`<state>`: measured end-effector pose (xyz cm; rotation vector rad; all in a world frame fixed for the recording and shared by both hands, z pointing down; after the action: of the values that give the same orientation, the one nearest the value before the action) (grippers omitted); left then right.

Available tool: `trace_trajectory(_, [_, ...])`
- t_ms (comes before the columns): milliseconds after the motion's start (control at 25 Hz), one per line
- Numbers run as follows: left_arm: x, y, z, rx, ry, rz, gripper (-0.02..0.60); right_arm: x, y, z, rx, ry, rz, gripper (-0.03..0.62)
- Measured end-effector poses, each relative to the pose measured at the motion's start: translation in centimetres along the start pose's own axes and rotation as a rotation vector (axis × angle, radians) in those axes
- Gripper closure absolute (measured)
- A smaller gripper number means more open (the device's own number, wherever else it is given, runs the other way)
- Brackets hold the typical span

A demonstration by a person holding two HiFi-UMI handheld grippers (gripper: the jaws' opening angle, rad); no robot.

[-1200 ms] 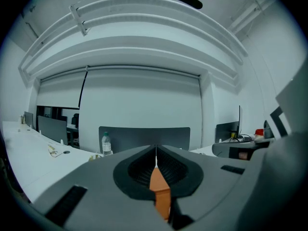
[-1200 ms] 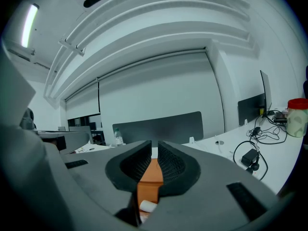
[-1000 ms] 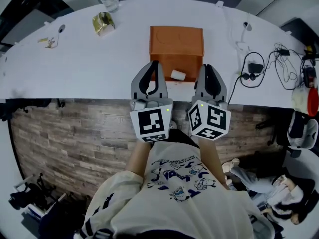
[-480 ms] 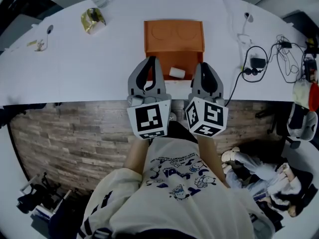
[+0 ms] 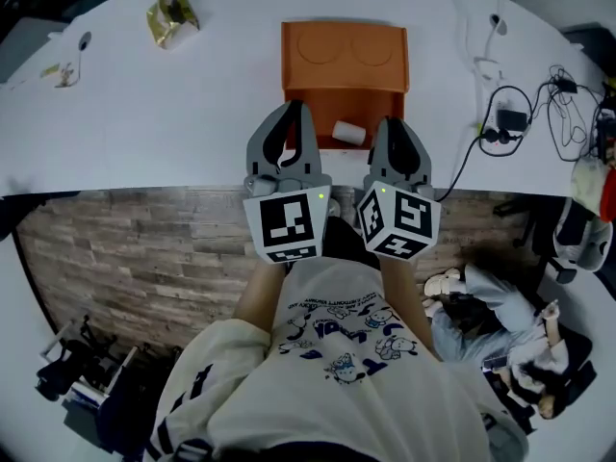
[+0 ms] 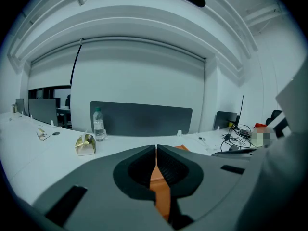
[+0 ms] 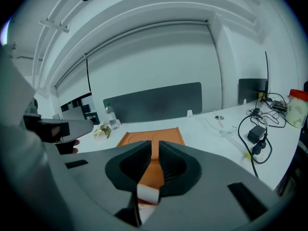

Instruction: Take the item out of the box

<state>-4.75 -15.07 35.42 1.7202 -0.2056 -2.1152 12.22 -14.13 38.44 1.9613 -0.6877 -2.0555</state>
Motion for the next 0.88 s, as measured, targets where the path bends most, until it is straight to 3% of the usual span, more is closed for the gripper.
trace_trajectory(880, [-2.5, 3.7, 2.5, 0.008, -0.047, 0.122, 0.56, -3.4, 4.1, 1.9, 0.042, -0.001, 0.226, 0.534])
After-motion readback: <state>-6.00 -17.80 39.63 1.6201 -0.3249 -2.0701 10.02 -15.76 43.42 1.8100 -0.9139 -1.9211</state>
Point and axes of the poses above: the fingertips, and each gripper's own axes: y forward along the fingers, z to its left, x out of its top, the point moved 8 cm from there along -y, backward along the fingers, and after that the axes turned 10 degrees about -y, right-handed, at the moved point
